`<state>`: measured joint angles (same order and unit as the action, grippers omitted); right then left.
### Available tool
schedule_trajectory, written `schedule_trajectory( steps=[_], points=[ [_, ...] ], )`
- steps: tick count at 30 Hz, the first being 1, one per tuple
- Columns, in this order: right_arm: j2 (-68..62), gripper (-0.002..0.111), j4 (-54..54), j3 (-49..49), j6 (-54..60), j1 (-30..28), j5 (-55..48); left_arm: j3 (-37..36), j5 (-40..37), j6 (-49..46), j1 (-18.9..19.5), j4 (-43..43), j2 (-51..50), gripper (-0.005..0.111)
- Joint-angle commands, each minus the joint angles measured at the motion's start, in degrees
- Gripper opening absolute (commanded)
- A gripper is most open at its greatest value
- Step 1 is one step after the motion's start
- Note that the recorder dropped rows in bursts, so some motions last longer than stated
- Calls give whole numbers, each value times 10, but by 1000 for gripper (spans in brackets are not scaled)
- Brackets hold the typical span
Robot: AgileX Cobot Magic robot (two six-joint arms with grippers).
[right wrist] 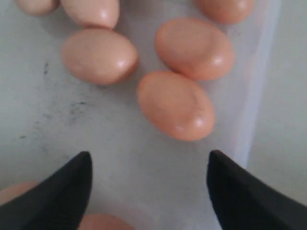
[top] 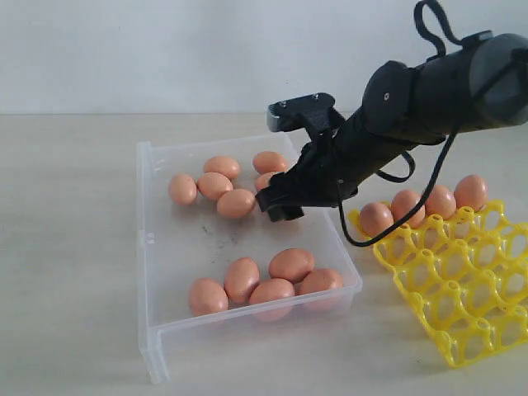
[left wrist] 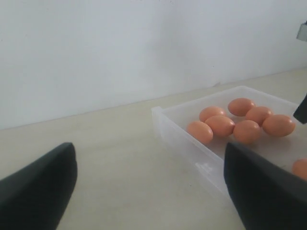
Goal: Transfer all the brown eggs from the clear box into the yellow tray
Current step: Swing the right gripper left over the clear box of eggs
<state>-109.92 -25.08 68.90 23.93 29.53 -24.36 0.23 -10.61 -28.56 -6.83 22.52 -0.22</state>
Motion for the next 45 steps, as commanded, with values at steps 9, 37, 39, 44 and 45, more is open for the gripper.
schedule_trajectory(
  steps=[9, 37, 39, 44, 45],
  points=[
    [0, 76, 1, 22, 70, -4, 15, -2, 4, 5, -4, 4, 2, 78],
    [-20, 75, -24, 64, -13, -4, 113, -2, 4, 5, -4, 4, 2, 78],
    [-20, 75, -24, 64, -8, -4, 127, -2, 4, 5, -4, 4, 2, 78],
    [-20, 75, -29, 64, -38, -4, 125, -2, 4, 5, -4, 4, 2, 78],
    [-20, 75, -29, 64, -27, -4, 112, -2, 4, 5, -4, 4, 2, 78]
  ],
)
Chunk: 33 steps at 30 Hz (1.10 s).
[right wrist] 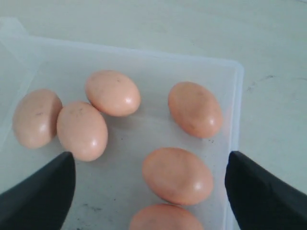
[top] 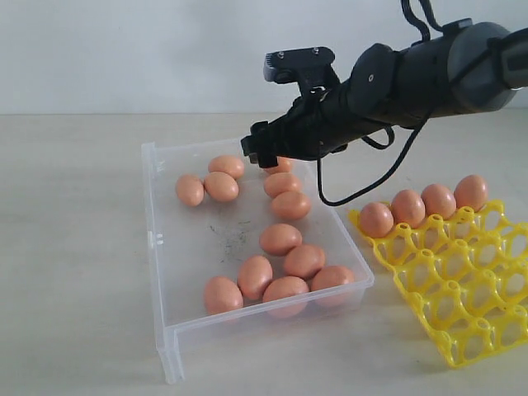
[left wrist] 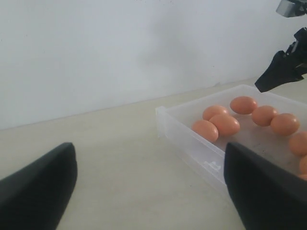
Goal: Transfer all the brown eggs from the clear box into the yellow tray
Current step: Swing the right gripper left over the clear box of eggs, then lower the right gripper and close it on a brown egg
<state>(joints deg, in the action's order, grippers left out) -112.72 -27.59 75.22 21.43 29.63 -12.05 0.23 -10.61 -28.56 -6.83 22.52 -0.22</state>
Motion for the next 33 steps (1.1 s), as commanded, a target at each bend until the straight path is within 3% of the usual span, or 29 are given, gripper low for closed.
schedule_trajectory(
  steps=[1, 5, 13, 20, 29, 33],
  points=[
    [8, 75, -4, 2, 19, -5, -33, -2, 4, 5, -4, 4, 2, 78],
    [8, 75, 1, 3, 190, -5, -146, -2, 4, 5, -4, 4, 2, 78],
    [8, 75, 164, 3, 211, -5, -257, -2, 4, 5, -4, 4, 2, 78],
    [8, 75, 149, 3, 246, 9, -261, -2, 4, 5, -4, 4, 2, 78],
    [8, 75, 166, 9, 282, 76, -245, -2, 4, 5, -4, 4, 2, 78],
    [7, 66, 164, 9, 248, 79, -225, -2, 4, 5, -4, 4, 2, 78]
  ],
)
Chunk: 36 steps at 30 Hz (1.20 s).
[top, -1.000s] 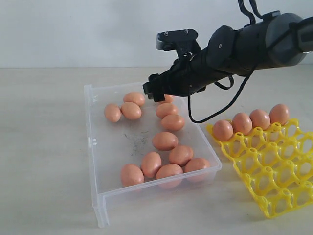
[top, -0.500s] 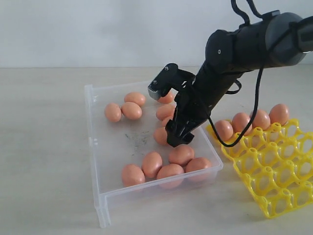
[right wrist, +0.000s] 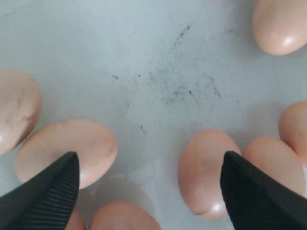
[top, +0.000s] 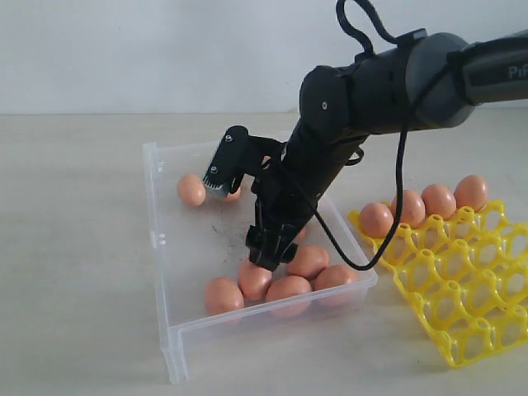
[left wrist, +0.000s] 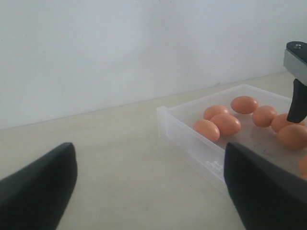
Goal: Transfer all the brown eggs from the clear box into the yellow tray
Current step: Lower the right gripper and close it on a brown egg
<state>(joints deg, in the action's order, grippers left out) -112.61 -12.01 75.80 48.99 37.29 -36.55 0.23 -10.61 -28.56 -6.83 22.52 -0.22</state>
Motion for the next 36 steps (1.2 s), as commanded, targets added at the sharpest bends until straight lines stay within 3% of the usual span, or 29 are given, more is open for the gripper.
schedule_trajectory(
  steps=[1, 4, 13, 17, 21, 22, 26, 27, 28, 31, 36],
  points=[
    [6, 63, 8, 3, -31, 3, 26, -2, 4, 5, -4, 4, 2, 78],
    [5, 55, 9, 3, -31, 3, 36, -2, 4, 5, -4, 4, 2, 78],
    [-6, 54, 52, 3, -56, -1, 46, -2, 4, 5, -4, 4, 2, 78],
    [-30, 66, 59, 3, -74, -3, 69, -2, 4, 5, -4, 4, 2, 78],
    [-42, 66, 102, 3, -128, -3, 97, -2, 4, 5, -4, 4, 2, 78],
    [-42, 63, 105, 3, -130, -3, 98, -2, 4, 5, -4, 4, 2, 78],
    [-42, 36, 134, 3, -160, -3, 83, -2, 4, 5, -4, 4, 2, 78],
    [-42, 36, 144, 3, -161, -3, 72, -2, 4, 5, -4, 4, 2, 78],
    [-42, 40, 149, 3, -161, -3, 65, -2, 4, 5, -4, 4, 2, 78],
    [-42, 77, 179, 3, -214, -3, 53, -2, 4, 5, -4, 4, 2, 78],
    [-40, 76, 304, 3, -306, -2, -11, -2, 4, 5, -4, 4, 2, 78]
  ],
)
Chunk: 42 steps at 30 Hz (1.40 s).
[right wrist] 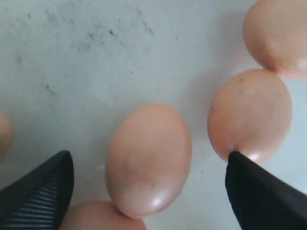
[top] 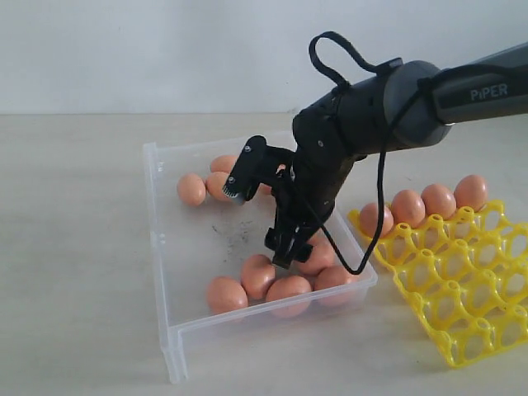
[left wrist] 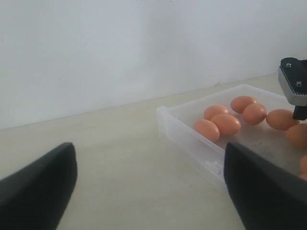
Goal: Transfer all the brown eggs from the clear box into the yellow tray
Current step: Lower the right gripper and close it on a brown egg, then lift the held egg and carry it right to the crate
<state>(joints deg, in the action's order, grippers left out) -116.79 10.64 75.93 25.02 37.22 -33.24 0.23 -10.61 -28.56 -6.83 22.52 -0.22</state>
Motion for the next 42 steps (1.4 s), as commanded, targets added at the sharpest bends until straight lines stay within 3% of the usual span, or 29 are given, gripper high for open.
schedule_trajectory(
  steps=[1, 3, 10, 16, 22, 25, 26, 28, 33, 42],
  points=[
    [2, 74, 84, 2, -82, -1, -46, -2, 4, 5, -4, 4, 2, 78],
    [2, 68, 74, 2, -105, -1, -17, -2, 4, 5, -4, 4, 2, 78],
    [2, 65, 42, 2, -106, -1, 34, -2, 4, 5, -4, 4, 2, 78],
    [2, 40, 42, 2, -112, -1, 12, -2, 4, 5, -4, 4, 2, 78],
    [2, 38, 42, 2, -130, -1, 10, -2, 4, 5, -4, 4, 2, 78],
    [2, 20, 42, 2, -139, -1, 15, -2, 4, 5, -4, 4, 2, 78],
    [2, 5, 42, 2, -150, -1, 24, -2, 4, 5, -4, 4, 2, 78],
    [2, 0, 42, 2, -181, -1, 51, -2, 4, 5, -4, 4, 2, 78],
    [3, 0, 40, -24, -243, -1, 223, -2, 4, 5, -4, 4, 2, 78],
    [3, 0, 17, -219, -256, -4, 777, -2, 4, 5, -4, 4, 2, 78]
  ],
)
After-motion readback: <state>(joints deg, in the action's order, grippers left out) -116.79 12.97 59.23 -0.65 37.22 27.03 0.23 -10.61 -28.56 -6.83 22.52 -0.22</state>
